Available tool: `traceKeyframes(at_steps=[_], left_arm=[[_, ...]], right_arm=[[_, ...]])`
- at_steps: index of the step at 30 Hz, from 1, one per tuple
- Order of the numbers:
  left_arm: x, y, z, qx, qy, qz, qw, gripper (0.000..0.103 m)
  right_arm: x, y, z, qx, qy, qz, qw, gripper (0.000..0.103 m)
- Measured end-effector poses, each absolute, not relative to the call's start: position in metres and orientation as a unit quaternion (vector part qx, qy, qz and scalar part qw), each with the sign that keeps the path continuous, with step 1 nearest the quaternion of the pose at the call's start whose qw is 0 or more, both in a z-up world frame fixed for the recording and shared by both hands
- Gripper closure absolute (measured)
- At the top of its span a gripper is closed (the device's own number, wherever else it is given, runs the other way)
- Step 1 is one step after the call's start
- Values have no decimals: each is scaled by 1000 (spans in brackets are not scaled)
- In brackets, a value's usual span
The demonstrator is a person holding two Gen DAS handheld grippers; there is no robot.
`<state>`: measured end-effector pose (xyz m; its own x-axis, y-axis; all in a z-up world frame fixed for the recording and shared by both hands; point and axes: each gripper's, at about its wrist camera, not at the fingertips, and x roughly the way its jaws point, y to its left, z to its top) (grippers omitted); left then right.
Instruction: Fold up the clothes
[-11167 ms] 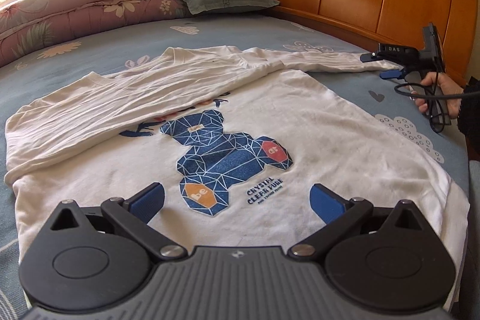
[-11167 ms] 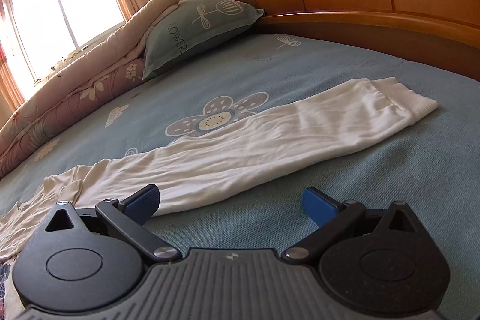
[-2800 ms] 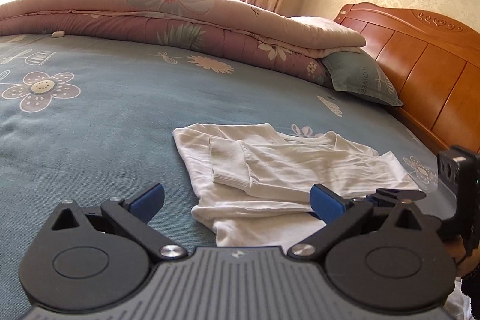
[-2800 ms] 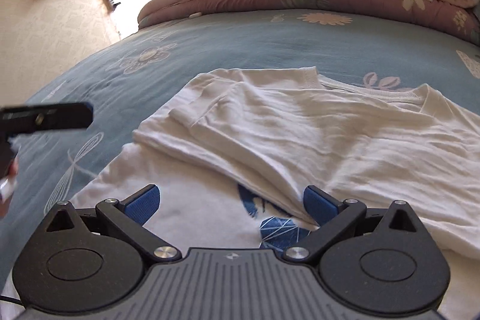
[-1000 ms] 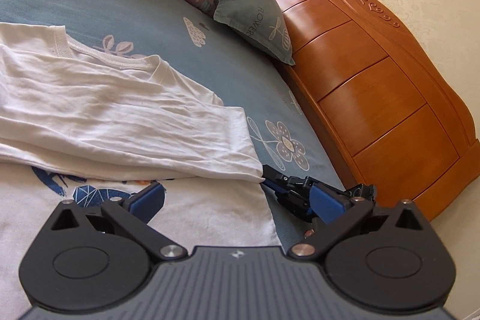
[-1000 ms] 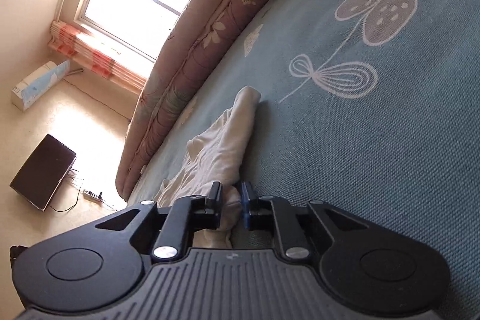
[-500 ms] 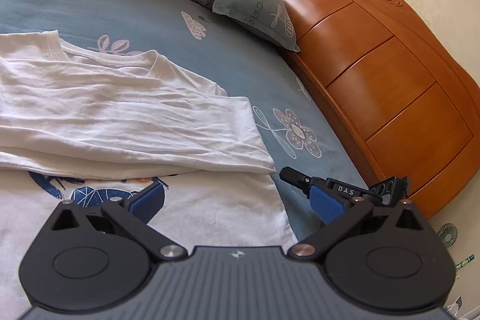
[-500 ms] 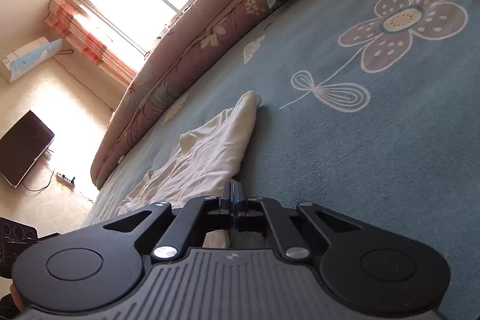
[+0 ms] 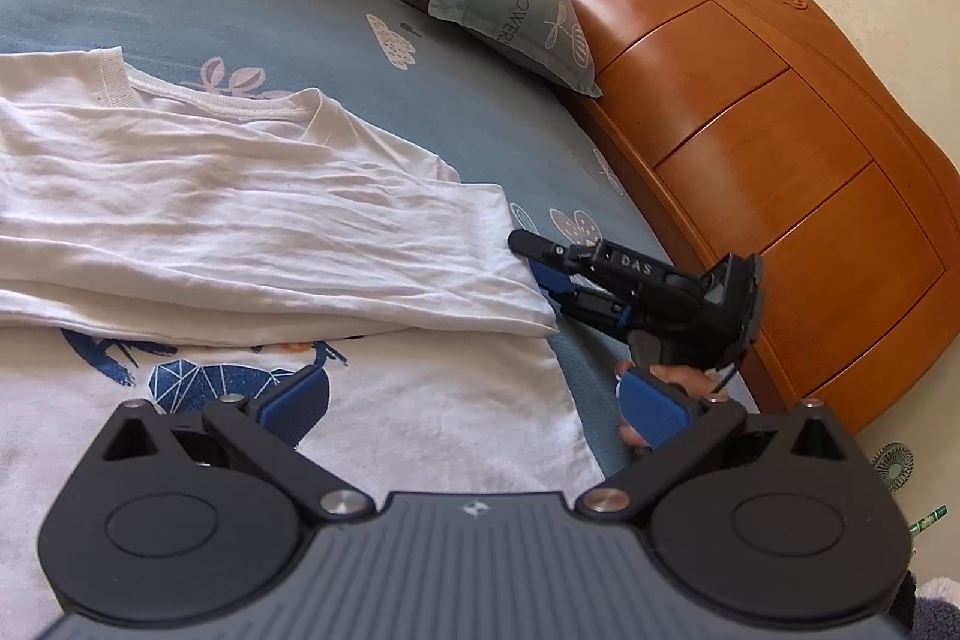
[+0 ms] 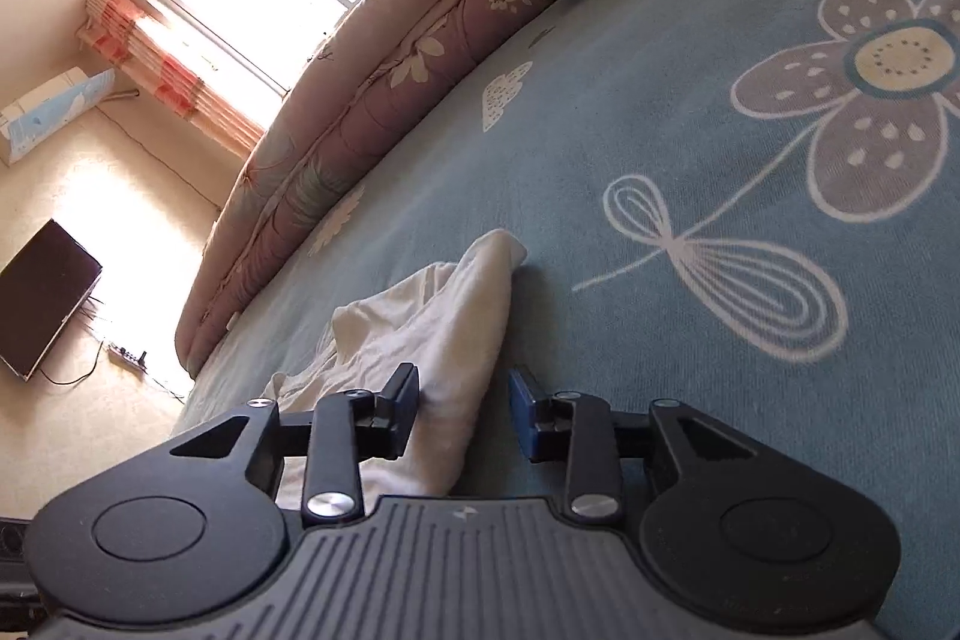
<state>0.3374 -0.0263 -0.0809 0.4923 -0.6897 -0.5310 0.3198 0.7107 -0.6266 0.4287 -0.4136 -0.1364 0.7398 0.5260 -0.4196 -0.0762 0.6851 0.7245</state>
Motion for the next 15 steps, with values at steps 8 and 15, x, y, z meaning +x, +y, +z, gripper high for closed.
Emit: traceKeyframes(at_steps=[8, 15], left_arm=[[336, -13, -87, -230, 406, -300, 832, 1], [325, 5, -79, -173, 395, -271, 861, 1]], right_arm=[[462, -422, -131, 348, 309, 103, 879, 88], [427, -373, -94, 221, 327, 215, 893, 79]])
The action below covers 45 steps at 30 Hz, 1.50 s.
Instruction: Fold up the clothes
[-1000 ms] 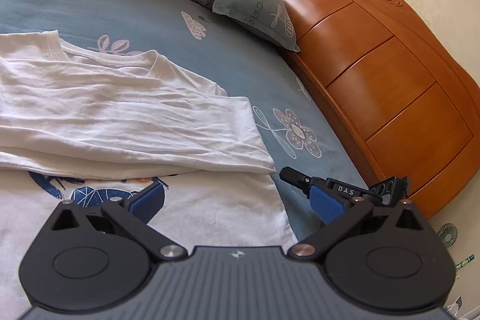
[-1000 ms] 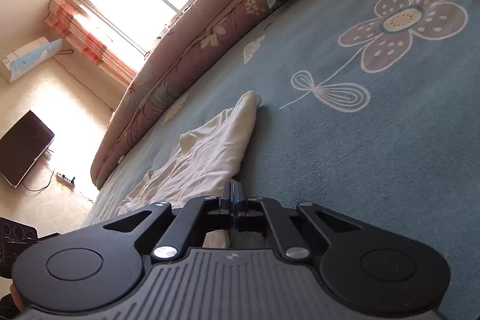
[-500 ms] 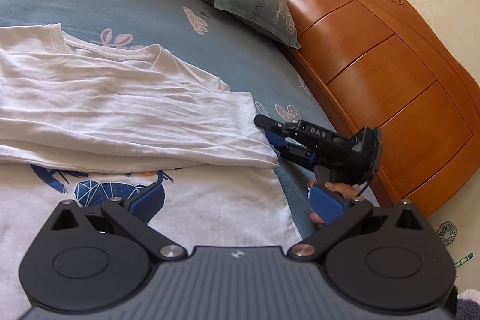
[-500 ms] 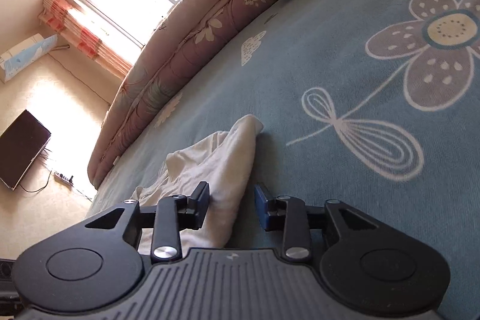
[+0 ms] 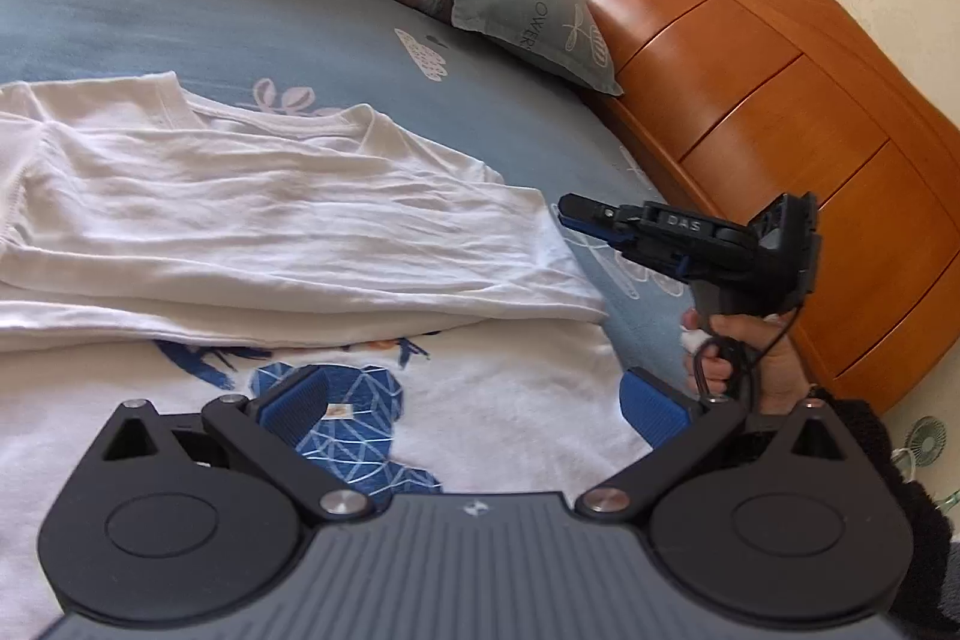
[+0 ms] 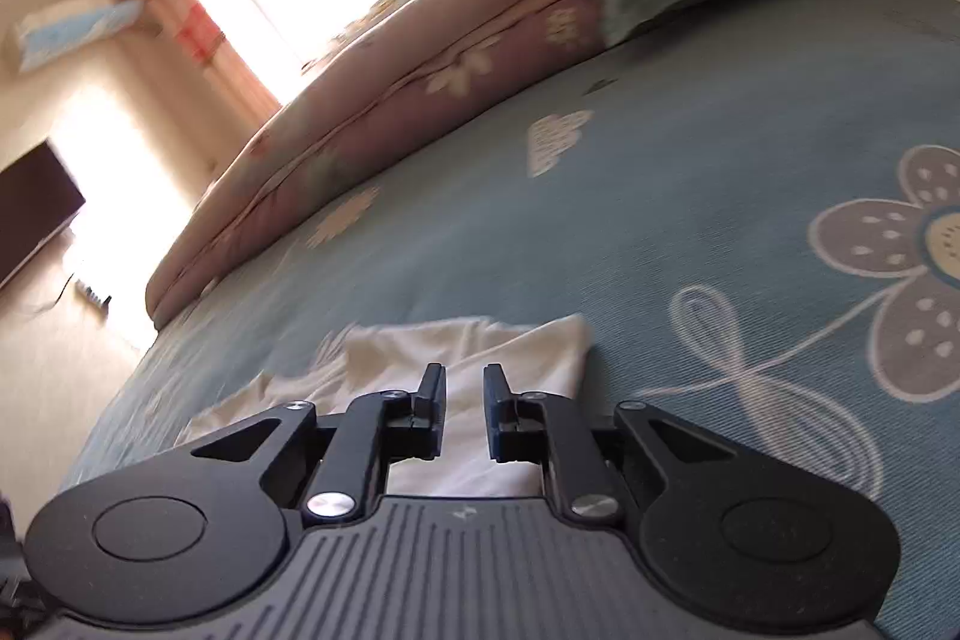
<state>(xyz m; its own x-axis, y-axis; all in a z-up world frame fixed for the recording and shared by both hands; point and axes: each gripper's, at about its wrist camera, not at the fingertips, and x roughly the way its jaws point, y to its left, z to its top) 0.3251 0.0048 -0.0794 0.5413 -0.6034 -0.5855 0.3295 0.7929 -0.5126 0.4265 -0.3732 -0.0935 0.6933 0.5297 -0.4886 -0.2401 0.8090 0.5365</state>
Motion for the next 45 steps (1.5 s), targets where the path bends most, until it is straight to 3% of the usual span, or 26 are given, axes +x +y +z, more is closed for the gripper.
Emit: traceKeyframes(at_steps=[2, 3, 5, 8, 13, 15, 17, 21, 26, 30, 33, 39, 45], left_arm=[[321, 12, -79, -154, 396, -254, 869, 1], [320, 17, -79, -147, 397, -246, 872, 1], [316, 26, -80, -133, 398, -231, 878, 1], [313, 43, -76, -115, 392, -219, 886, 1], [331, 62, -57, -81, 345, -199, 914, 1], [353, 70, -57, -82, 334, -183, 921, 1], [373, 75, -60, -87, 329, -172, 924, 1], [392, 93, -87, -98, 353, -151, 918, 1], [377, 126, -94, -128, 362, -138, 913, 1], [372, 145, -77, -138, 349, -134, 917, 1], [401, 149, -71, -152, 333, -144, 919, 1], [434, 160, -102, -144, 354, -111, 917, 2], [418, 141, -67, -115, 342, -151, 920, 1]], right_arm=[[430, -366, -101, 185, 354, 207, 893, 81], [432, -367, -105, 170, 356, 191, 899, 95], [435, -375, -108, 169, 352, 153, 908, 97], [432, -393, -99, 211, 332, 113, 912, 75], [421, -336, -71, 86, 337, 163, 923, 71], [428, -313, -72, 46, 349, 165, 921, 60], [432, -299, -80, 28, 355, 165, 920, 55], [437, -276, -93, -8, 363, 166, 917, 30], [432, -272, -93, -35, 365, 172, 914, 22], [436, -265, -92, -40, 380, 175, 907, 6], [435, -252, -96, -63, 381, 168, 907, 0], [436, -259, -96, -51, 378, 175, 908, 0], [433, -264, -80, -43, 367, 153, 916, 0]])
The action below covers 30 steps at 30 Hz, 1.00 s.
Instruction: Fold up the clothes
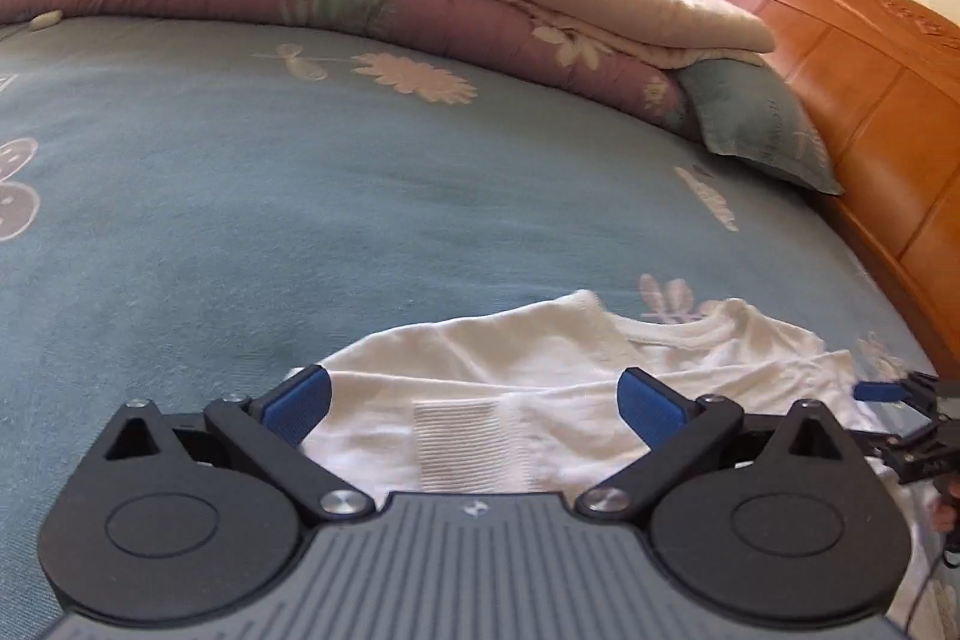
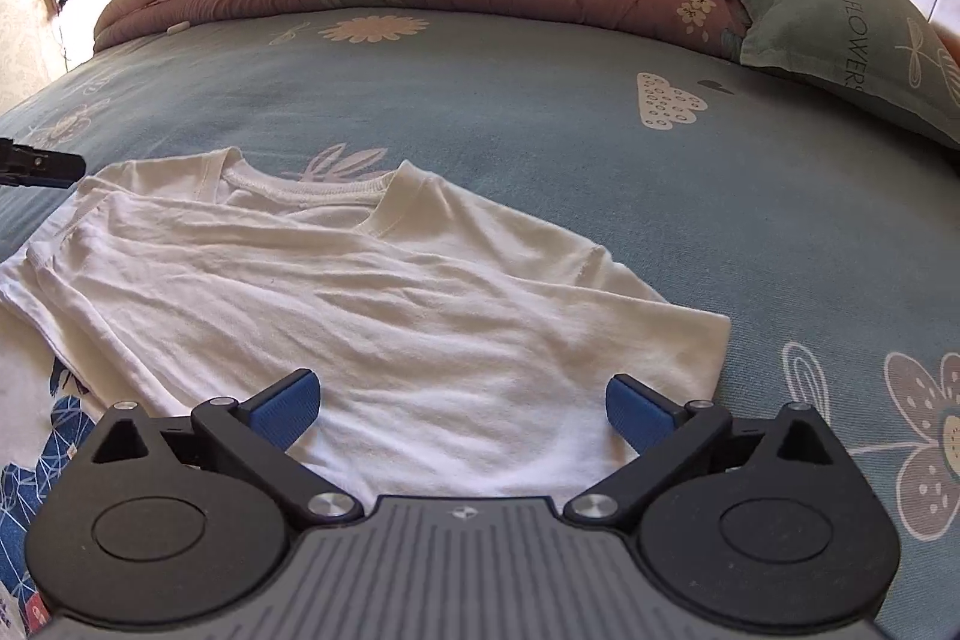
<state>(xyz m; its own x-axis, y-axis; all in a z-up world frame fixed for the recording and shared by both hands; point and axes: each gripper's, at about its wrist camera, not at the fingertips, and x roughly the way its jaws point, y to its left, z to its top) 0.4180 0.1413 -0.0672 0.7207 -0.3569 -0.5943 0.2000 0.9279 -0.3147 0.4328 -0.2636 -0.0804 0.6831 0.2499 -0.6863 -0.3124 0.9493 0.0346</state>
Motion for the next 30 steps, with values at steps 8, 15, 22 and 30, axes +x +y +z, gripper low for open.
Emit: traceKeyframes(at_steps=[8, 15, 22, 30], left_arm=[[410, 69, -92, 44, 353, -209, 911, 2], [390, 66, -77, 52, 365, -225, 902, 1], [398, 40, -91, 42, 378, -226, 897, 1], [359, 50, -86, 70, 385, -254, 884, 1]], right_arm=[[475, -255, -97, -17, 391, 114, 913, 0], [458, -264, -80, 6, 373, 107, 922, 0], [421, -215, -85, -82, 363, 136, 918, 0], [390, -229, -89, -68, 354, 135, 923, 0]])
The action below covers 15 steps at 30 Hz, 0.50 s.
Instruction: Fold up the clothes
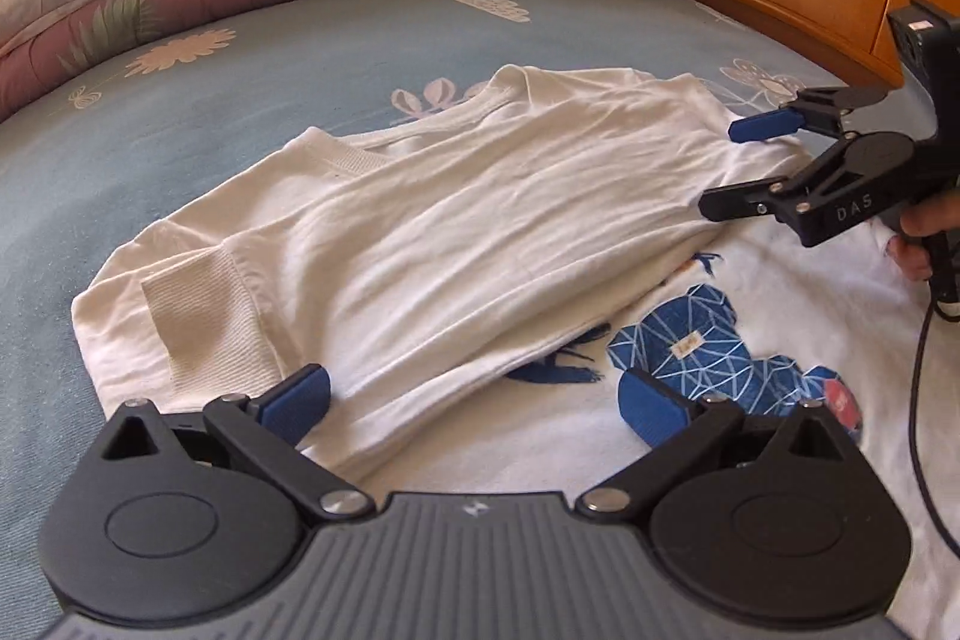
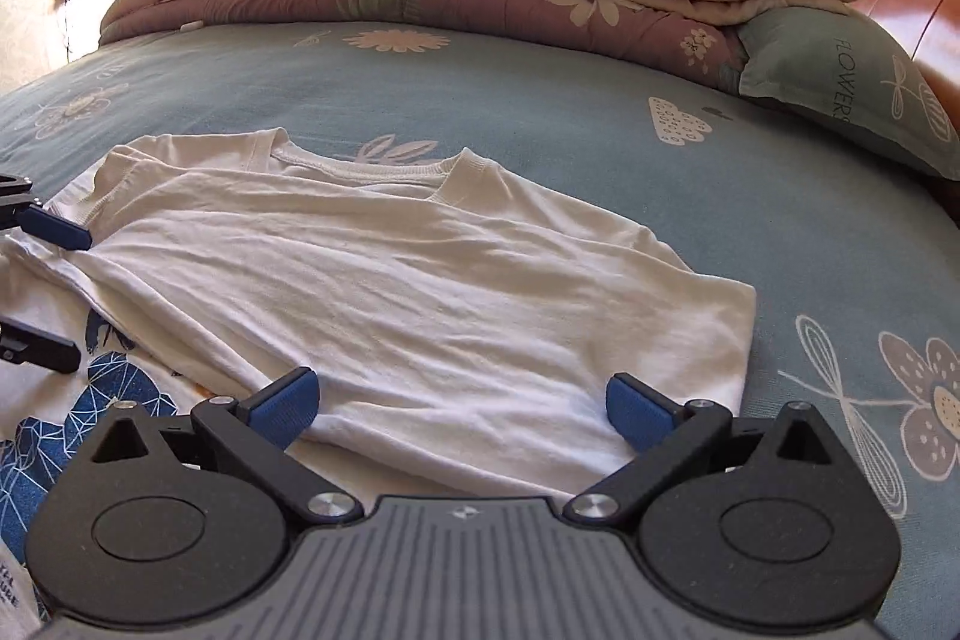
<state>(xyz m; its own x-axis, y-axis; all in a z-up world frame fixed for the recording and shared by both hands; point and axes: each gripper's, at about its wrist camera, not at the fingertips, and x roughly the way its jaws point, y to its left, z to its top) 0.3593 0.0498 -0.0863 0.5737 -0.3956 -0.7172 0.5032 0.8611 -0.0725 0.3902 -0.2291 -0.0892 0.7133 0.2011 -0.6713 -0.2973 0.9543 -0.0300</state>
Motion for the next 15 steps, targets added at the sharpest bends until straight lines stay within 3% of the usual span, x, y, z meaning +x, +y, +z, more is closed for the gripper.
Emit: traceKeyframes(at_steps=[4, 9, 15], left_arm=[[373, 42, -69, 23, 350, -286, 892, 1], [375, 39, -88, 5, 400, -293, 868, 2], [359, 52, -80, 11, 433, -267, 861, 1]], right_arm=[[397, -206, -82, -68, 331, 153, 929, 0], [393, -195, -102, -80, 351, 153, 920, 0], [375, -200, -87, -108, 377, 183, 902, 0]])
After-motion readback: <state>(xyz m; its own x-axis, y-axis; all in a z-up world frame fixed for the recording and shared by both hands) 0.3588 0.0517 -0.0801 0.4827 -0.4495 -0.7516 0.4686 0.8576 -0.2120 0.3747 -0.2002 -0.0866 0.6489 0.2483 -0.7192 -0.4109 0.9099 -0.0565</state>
